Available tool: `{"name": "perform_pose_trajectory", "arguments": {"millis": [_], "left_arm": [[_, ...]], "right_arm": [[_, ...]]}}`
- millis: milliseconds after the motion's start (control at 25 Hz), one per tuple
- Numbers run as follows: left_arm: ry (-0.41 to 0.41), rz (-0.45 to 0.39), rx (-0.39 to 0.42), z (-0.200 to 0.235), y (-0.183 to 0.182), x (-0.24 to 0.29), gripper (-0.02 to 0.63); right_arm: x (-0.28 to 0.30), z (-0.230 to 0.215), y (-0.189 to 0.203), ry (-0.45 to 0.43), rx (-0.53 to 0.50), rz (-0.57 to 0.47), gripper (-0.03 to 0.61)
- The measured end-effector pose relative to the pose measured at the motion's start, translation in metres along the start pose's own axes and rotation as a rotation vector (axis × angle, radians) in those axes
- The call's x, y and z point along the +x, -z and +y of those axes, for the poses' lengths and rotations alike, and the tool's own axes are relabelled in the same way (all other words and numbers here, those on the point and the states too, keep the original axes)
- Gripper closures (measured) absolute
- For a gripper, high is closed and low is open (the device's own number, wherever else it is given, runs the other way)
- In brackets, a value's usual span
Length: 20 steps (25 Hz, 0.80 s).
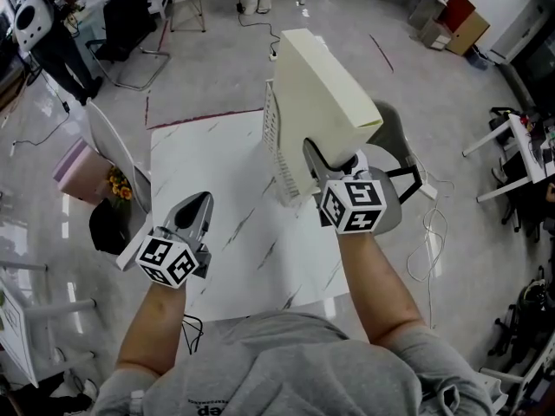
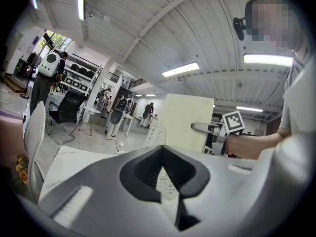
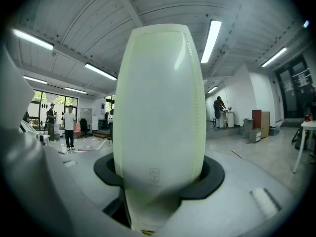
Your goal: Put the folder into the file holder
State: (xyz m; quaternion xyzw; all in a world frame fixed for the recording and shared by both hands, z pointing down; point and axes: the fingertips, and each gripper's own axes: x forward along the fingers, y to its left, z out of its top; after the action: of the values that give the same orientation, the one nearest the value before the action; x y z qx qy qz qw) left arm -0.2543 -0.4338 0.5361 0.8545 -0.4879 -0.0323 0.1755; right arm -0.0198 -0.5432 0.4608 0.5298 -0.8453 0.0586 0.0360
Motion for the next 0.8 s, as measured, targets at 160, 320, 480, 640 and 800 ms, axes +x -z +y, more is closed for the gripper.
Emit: {"name": "perform_pose_trajectory", "arguments": {"millis": [160,320,480,640,800], "left_arm": [[0.001,0.022,-0.006,0.003,0.008,0.001,0.556],[0.004,0.044,-0.003,0.002,0.017,0.002,0.555],[0.005,0.058,-0.011,0.000,0.023,0.004,0.555],[0.010,0.071,-0.017,-0.003,0.028,0.006,0.555],[0.014,0.077,-0.017,-0.006,0.032,0.008,0.555]], "right_arm": [[0.004,-0.003,0.011,0.008,0.018,0.002,0.305],[0.007,-0.006,0.020,0.018,0.047,-0.003,0.305],[0.009,-0.007,0.017,0.020,0.054,-0.018,0.305],[0.011,-0.008,0.014,0.020,0.059,-0.030,0.304],[0.013,-0.008,0.016,0.020,0.050,-0.037,0.304]]}}
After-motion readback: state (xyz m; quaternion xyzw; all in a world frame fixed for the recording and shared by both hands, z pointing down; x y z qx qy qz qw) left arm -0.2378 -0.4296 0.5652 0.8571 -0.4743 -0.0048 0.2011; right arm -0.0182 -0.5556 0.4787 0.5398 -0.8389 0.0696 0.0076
